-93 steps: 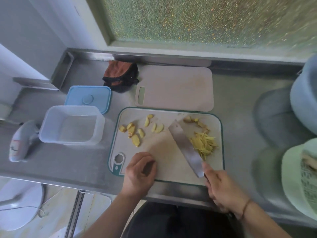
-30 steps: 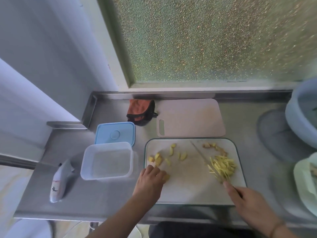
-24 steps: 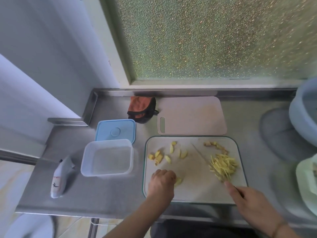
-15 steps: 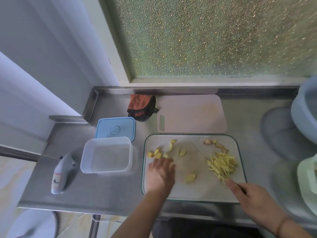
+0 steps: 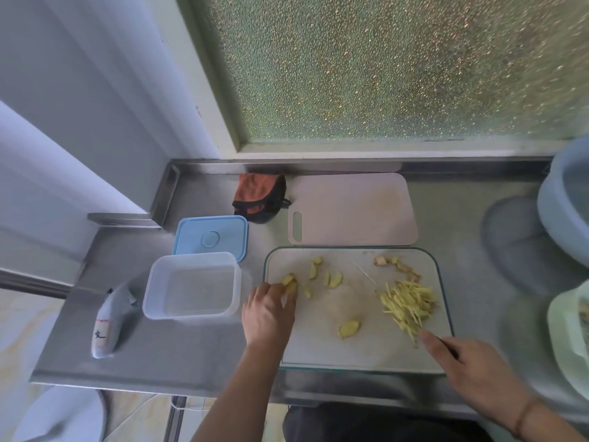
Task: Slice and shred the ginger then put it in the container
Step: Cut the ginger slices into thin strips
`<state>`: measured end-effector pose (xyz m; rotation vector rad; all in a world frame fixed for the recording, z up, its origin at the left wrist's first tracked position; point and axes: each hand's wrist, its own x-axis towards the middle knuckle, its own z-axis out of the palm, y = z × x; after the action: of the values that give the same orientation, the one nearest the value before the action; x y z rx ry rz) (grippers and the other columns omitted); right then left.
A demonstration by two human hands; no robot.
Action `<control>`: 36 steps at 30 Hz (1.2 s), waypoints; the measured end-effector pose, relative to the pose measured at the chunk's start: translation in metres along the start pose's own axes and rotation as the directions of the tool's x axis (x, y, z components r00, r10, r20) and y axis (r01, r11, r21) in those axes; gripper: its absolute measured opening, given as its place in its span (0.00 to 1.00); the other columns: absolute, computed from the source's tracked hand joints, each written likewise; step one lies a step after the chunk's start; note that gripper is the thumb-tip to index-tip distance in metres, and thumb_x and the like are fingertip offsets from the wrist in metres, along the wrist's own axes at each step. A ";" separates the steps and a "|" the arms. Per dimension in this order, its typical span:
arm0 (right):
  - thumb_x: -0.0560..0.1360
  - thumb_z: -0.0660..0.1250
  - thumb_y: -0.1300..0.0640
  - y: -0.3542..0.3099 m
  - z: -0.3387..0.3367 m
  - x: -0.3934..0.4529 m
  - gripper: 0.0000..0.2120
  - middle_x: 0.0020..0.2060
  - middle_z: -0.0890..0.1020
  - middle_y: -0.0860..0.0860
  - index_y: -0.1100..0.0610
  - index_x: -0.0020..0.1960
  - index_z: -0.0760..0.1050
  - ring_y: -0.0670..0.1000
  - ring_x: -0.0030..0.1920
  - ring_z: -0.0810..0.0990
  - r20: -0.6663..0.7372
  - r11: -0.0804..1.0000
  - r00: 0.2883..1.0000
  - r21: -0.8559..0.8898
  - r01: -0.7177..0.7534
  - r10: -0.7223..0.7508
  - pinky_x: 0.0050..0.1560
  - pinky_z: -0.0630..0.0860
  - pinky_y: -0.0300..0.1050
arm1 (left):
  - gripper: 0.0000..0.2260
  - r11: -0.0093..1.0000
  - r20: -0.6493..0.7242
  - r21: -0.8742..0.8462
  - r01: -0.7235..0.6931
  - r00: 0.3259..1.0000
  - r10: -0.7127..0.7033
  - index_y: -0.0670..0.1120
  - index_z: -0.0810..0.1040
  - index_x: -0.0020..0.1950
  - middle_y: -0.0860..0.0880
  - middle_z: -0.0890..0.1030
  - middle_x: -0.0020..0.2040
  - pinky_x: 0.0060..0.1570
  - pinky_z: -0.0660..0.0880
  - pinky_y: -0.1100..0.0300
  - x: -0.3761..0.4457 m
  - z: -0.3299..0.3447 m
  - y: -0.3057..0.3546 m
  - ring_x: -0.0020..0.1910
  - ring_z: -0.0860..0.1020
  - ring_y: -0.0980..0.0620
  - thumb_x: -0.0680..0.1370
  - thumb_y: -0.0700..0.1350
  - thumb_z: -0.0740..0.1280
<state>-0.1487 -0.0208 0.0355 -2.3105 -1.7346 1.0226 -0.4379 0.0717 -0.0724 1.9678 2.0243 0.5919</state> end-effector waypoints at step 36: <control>0.72 0.52 0.35 0.012 0.010 -0.010 0.26 0.21 0.65 0.51 0.55 0.27 0.61 0.47 0.24 0.65 0.043 0.998 0.998 0.049 -0.041 0.039 0.30 0.65 0.40 | 0.04 0.954 0.146 -0.300 -0.018 0.987 0.065 0.48 0.86 0.42 0.53 0.83 0.41 0.41 0.80 0.46 -0.058 0.031 0.052 0.39 0.80 0.50 0.71 0.43 0.79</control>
<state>-0.1458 -0.0369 0.0272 -2.3194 -1.6641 1.1157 -0.3743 0.0181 -0.0819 1.8194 1.6941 0.6858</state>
